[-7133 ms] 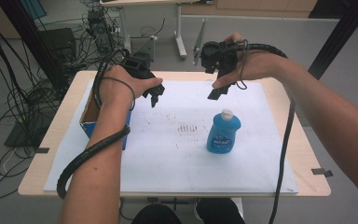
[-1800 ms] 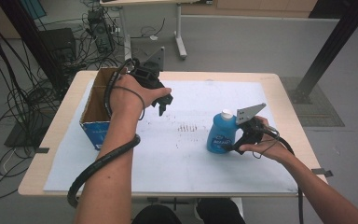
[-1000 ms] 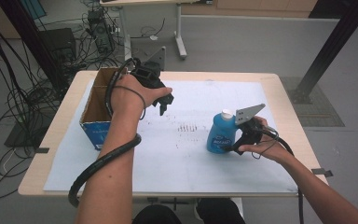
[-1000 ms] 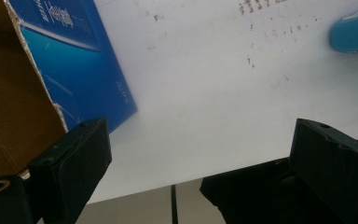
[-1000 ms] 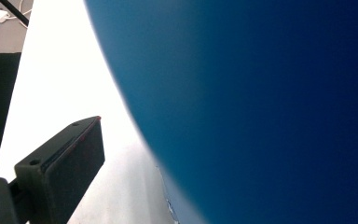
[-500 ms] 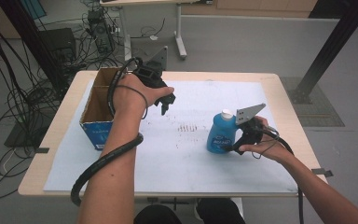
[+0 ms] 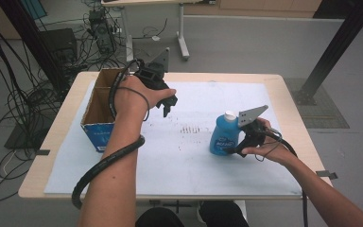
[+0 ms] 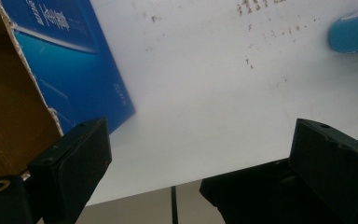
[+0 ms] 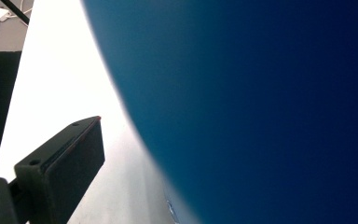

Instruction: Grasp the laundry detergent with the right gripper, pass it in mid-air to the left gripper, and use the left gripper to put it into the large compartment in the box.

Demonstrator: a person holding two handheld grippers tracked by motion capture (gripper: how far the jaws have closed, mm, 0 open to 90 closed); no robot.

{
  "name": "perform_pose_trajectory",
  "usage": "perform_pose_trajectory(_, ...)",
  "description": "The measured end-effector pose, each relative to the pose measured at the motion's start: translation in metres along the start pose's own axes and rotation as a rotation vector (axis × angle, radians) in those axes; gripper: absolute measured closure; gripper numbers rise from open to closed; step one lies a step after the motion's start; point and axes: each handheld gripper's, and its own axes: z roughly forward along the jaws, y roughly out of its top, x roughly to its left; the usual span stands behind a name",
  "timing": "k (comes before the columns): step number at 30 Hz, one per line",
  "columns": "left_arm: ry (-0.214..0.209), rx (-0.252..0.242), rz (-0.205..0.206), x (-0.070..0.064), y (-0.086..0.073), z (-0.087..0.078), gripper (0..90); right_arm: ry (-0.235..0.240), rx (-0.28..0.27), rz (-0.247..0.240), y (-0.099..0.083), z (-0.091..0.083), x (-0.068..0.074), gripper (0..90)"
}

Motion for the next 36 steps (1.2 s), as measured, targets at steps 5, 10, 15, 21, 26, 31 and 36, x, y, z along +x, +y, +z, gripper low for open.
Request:
perform_pose_trajectory(5, -0.002, 0.000, 0.003, 0.0002, 0.0002, -0.0008, 6.1, -0.001, -0.005, -0.001, 0.0001, 0.0004, 0.0002, 2.2)
perform_pose_trajectory(10, -0.001, -0.002, 0.001, 0.0005, -0.0002, -0.0006, 6.1, -0.003, -0.009, -0.003, 0.0002, 0.0006, 0.0004, 2.2)
perform_pose_trajectory(15, 0.000, 0.000, -0.002, 0.0012, -0.0006, -0.0005, 6.1, 0.001, -0.020, 0.002, -0.0008, 0.0010, 0.0003, 2.2)
perform_pose_trajectory(21, 0.000, 0.000, 0.001, 0.0013, -0.0008, -0.0001, 6.1, -0.001, -0.026, 0.001, -0.0021, 0.0012, 0.0005, 2.5)
perform_pose_trajectory(26, 0.001, -0.003, -0.001, 0.0010, -0.0009, 0.0001, 6.1, -0.003, -0.032, 0.002, -0.0031, 0.0014, 0.0006, 3.0)
perform_pose_trajectory(31, 0.001, -0.005, -0.002, 0.0008, -0.0007, 0.0001, 6.1, -0.008, -0.043, 0.003, -0.0048, 0.0018, -0.0009, 4.4)
perform_pose_trajectory(36, 0.002, -0.005, -0.002, 0.0013, -0.0007, 0.0000, 6.1, -0.015, -0.050, 0.008, -0.0067, 0.0017, -0.0018, 5.7)
